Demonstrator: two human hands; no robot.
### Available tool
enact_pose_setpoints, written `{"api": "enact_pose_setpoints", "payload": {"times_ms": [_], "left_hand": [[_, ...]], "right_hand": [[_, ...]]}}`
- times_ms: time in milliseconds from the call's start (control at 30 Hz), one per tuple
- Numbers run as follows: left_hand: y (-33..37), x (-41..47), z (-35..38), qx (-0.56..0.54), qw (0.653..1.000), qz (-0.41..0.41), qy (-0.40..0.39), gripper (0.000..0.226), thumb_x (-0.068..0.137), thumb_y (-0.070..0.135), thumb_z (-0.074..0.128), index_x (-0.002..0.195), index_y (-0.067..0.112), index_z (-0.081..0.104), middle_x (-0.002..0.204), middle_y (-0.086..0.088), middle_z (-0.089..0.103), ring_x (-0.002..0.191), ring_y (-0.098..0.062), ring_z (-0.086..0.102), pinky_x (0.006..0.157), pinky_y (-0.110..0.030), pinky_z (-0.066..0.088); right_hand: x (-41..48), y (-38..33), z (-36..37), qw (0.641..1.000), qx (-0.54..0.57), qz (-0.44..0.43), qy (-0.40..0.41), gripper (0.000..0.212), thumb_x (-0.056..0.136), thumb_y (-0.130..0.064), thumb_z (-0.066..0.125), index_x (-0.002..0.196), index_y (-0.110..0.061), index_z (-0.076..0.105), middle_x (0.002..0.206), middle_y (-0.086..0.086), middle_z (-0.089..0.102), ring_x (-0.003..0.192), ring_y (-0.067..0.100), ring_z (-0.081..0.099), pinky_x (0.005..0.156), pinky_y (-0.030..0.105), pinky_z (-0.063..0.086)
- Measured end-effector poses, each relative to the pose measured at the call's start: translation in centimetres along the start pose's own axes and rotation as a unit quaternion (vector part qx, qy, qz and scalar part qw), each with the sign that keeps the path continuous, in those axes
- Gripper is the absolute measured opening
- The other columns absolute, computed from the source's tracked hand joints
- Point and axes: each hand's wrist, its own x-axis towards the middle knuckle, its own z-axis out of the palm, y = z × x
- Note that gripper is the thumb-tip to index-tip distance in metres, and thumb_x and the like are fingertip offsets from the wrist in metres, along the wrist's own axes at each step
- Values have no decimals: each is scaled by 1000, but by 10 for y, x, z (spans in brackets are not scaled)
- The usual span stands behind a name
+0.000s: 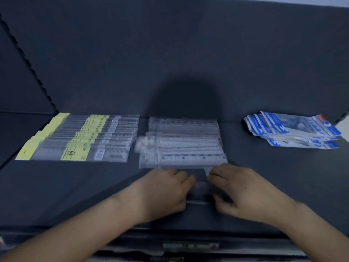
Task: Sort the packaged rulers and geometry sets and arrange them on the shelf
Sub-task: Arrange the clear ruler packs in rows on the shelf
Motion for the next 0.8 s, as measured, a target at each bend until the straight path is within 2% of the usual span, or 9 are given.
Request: {"api": "enact_pose_setpoints", "payload": {"times_ms": [167, 267, 333, 400, 500, 600, 700, 767, 800], "left_hand": [[0, -4, -10, 2, 1000, -12, -24, 51, 79, 52, 30, 86, 21, 71, 71, 8, 65, 60, -10, 62, 41, -16, 40], [2, -1, -10, 13, 999, -12, -40, 45, 75, 40, 34, 77, 16, 72, 65, 2, 65, 54, -15, 63, 38, -17, 40], [6, 0, -13, 14, 998, -13, -64, 33, 70, 34, 46, 76, 13, 71, 60, 1, 63, 49, -17, 61, 36, -19, 40], [11, 2, -19, -5, 995, -24, -99, 25, 64, 22, 65, 85, 8, 68, 64, -4, 63, 51, -23, 61, 38, -25, 41], [18, 10, -25, -8, 988, -102, -118, 34, 62, 7, 72, 95, 6, 63, 76, -9, 62, 60, -30, 61, 45, -29, 35], [23, 10, -24, -14, 987, -138, -77, 37, 47, 2, 79, 80, 8, 62, 66, -6, 59, 50, -27, 57, 37, -24, 32], [22, -1, -20, -21, 985, -163, -49, 30, 58, 5, 80, 81, 9, 62, 67, -5, 61, 53, -26, 60, 39, -22, 29], [17, -10, -23, -23, 981, -186, -38, 25, 69, 11, 76, 90, 10, 62, 70, -3, 64, 57, -26, 63, 42, -24, 31], [15, -14, -27, -38, 979, -196, -36, 24, 77, 15, 71, 98, 12, 61, 76, -2, 66, 63, -26, 64, 47, -26, 34]], "right_hand": [[-3, 1, 4, 1000, -19, -5, 7, 33, 78, -42, 44, 84, -17, 65, 79, -3, 61, 69, 17, 60, 55, 25, 49], [-7, 4, 4, 1000, 9, -3, -11, 49, 79, -56, 43, 100, -19, 67, 87, -5, 63, 76, 15, 62, 64, 23, 52], [-11, 4, 3, 999, 40, 4, -30, 57, 78, -60, 44, 114, -19, 63, 102, -4, 64, 93, 16, 61, 79, 25, 51], [-17, 4, 0, 995, 90, 29, -35, 58, 82, -54, 56, 128, -20, 53, 122, -5, 58, 113, 14, 52, 95, 20, 39], [-24, 3, -2, 988, 137, 66, -4, 57, 86, -36, 63, 137, -21, 42, 134, -5, 49, 123, 11, 42, 93, 8, 23], [-27, 5, -4, 988, 124, 93, 29, 47, 85, -14, 59, 130, -19, 49, 123, 2, 57, 114, 18, 48, 93, 22, 35], [-30, 12, 1, 988, 82, 123, 52, 34, 79, -8, 60, 112, -16, 60, 101, 6, 65, 98, 25, 56, 82, 38, 46], [-31, 20, 5, 976, 120, 146, 107, 25, 76, -4, 63, 99, -15, 65, 87, 3, 67, 87, 22, 61, 77, 37, 49], [-30, 23, 5, 960, 191, 156, 135, 25, 74, 1, 65, 94, -16, 66, 85, -1, 68, 85, 15, 63, 78, 30, 50]]}}
